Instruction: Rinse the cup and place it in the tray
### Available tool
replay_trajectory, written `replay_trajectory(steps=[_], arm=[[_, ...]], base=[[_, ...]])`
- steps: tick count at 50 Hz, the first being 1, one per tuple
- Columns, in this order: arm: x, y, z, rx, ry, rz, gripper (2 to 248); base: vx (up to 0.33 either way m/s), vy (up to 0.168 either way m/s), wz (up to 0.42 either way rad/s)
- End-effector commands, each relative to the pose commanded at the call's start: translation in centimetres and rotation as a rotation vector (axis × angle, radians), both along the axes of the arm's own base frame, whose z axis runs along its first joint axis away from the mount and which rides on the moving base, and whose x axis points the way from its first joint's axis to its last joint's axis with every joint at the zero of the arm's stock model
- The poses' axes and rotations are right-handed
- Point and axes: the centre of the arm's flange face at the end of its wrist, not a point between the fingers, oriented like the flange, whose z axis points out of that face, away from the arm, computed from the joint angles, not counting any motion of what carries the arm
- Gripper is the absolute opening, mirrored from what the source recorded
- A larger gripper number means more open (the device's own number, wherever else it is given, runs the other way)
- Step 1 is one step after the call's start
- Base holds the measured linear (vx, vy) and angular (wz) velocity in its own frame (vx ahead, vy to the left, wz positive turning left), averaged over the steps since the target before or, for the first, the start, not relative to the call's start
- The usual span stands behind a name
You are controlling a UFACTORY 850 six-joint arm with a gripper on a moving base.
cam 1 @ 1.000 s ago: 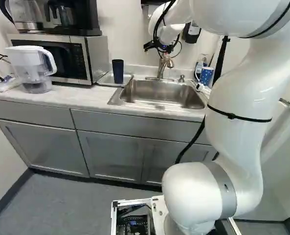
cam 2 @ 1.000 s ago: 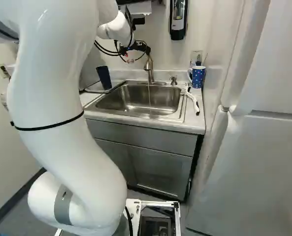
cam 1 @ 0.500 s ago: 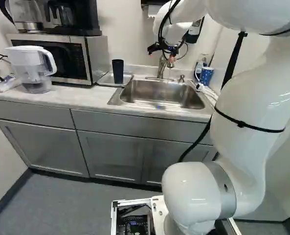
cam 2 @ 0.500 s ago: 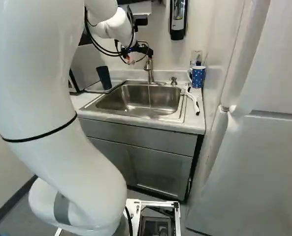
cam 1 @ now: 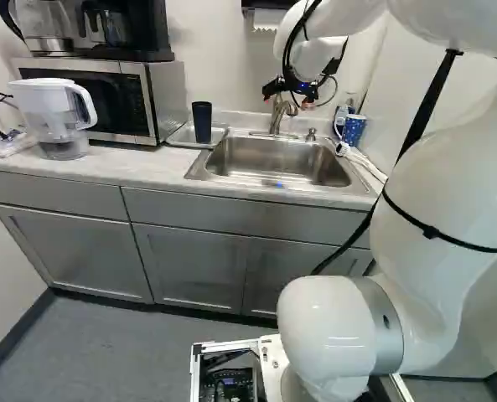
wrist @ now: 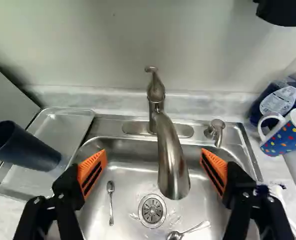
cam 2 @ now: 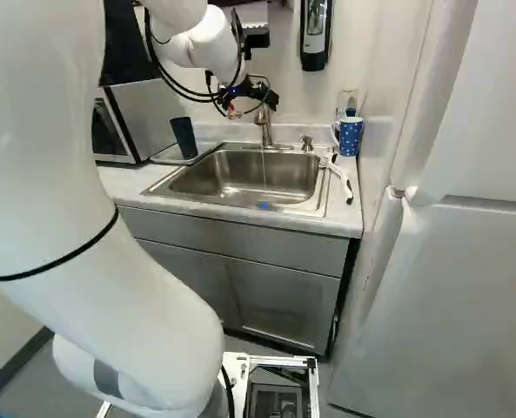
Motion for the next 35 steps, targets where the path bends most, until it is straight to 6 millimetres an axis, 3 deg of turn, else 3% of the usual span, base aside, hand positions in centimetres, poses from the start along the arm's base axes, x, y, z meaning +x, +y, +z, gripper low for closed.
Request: replay_trajectory(steps=[25,35], arm=[[-5.5,-1.5,-1.2,0.025,0.149,-0.038,247],[-6.3,-1.4,-1.6,0.036,0.218,-0.035,247]], base=[[0.0,0.0,0.0],[0.0,0.0,0.0]])
